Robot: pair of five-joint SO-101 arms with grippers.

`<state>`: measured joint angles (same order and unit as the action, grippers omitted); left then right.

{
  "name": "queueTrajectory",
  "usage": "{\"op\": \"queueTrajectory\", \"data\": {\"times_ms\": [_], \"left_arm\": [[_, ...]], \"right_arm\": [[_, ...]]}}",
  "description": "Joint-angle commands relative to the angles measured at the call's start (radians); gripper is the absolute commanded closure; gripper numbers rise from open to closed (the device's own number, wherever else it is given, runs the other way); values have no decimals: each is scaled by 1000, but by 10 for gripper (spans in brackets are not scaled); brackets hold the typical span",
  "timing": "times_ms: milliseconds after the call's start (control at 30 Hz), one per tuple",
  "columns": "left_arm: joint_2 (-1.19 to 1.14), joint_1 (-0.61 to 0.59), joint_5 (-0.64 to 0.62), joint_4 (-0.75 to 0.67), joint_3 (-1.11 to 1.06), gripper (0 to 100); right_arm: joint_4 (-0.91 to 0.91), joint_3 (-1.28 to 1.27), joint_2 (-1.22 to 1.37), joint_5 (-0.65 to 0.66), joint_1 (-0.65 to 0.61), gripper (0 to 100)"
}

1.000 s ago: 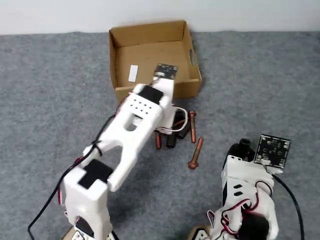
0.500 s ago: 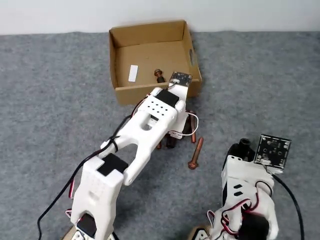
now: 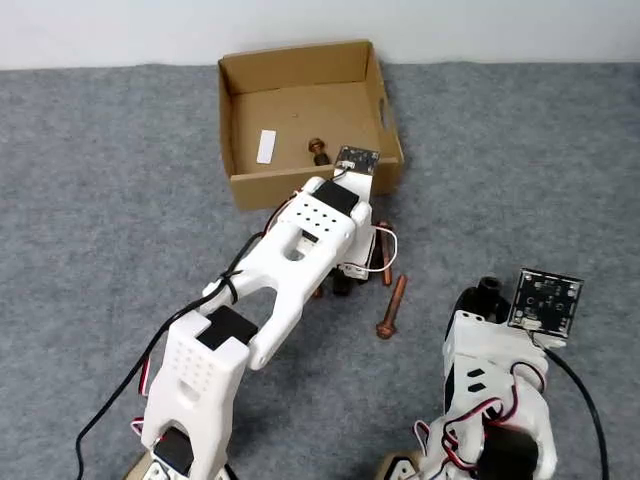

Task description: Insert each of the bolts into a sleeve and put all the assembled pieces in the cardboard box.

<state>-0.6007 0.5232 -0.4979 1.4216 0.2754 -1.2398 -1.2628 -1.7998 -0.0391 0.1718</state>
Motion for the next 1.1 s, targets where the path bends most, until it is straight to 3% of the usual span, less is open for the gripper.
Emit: {"op": "queueTrajectory", "data": {"times_ms": [0,233,400,800,1067], "left_arm": [[-2,3,-9,5,38,831],[-129,2,-11,5,47,840],[-147,2,-11,12,104,1000],[68,12,-38,252,228,996],[37,-5,-32,195,171,996]], "right_arm": [[12,9,-7,9,12,990],[7,9,-7,9,12,990],[4,9,-7,9,12,990],[1,37,-7,9,8,990],[-19,31,-7,9,8,990]]}}
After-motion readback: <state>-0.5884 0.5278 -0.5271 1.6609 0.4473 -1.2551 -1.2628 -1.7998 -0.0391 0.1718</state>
